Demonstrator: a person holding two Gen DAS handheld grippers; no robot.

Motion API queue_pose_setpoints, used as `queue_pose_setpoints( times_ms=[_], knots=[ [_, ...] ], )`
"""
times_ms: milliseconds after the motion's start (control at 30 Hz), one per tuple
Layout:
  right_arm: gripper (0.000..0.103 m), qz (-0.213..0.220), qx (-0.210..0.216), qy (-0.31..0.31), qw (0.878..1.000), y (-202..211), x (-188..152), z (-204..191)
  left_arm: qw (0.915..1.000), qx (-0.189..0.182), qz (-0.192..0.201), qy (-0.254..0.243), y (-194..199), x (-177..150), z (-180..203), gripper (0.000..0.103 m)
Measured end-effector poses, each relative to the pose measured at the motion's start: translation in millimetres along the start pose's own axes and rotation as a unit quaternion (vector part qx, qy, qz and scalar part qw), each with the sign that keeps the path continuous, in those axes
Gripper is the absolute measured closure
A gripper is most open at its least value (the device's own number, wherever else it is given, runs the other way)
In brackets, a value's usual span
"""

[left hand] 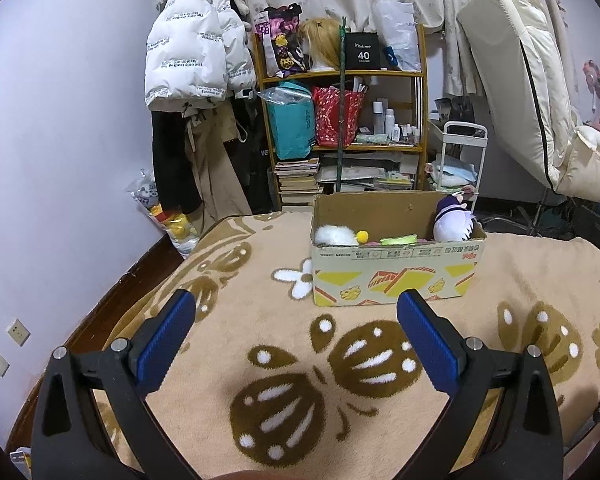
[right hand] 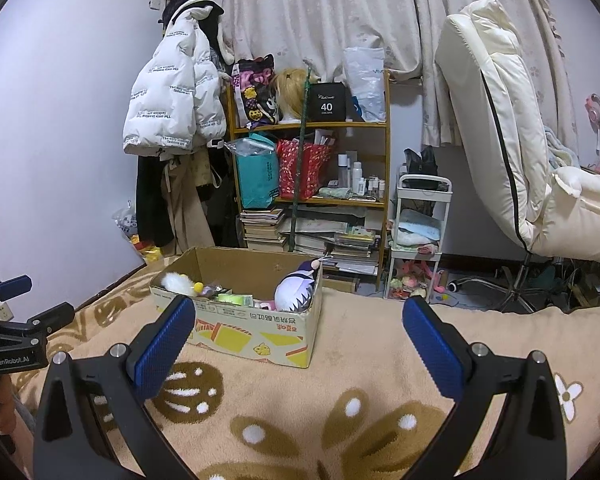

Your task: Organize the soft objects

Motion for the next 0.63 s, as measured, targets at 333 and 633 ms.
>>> queue_pose_setpoints(
  times_ms=[333, 633],
  knots=[
    [0.000, 0.000, 0.000, -0.001, 1.000, 0.1, 0.0, -0.5, 1.0000, 0.001, 0.006, 0.003, 1.9, 0.7, -2.1, 0.003],
    [0.000, 0.000, -0.001, -0.002, 1.000, -0.6, 0.1, 0.1, 1.0000, 0.001, 0.007, 0.006, 5.1, 0.1, -5.9, 0.003]
  ],
)
Point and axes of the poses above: each gripper's, at about its wrist camera, not at the fingertips, and y roughly against the way its jaws point, z to its right, x to its top, the point moved 9 cm from there along -y, roughly the way its jaws point, and after that the axes turned 2 degrees about z, right-handed, at the moved point
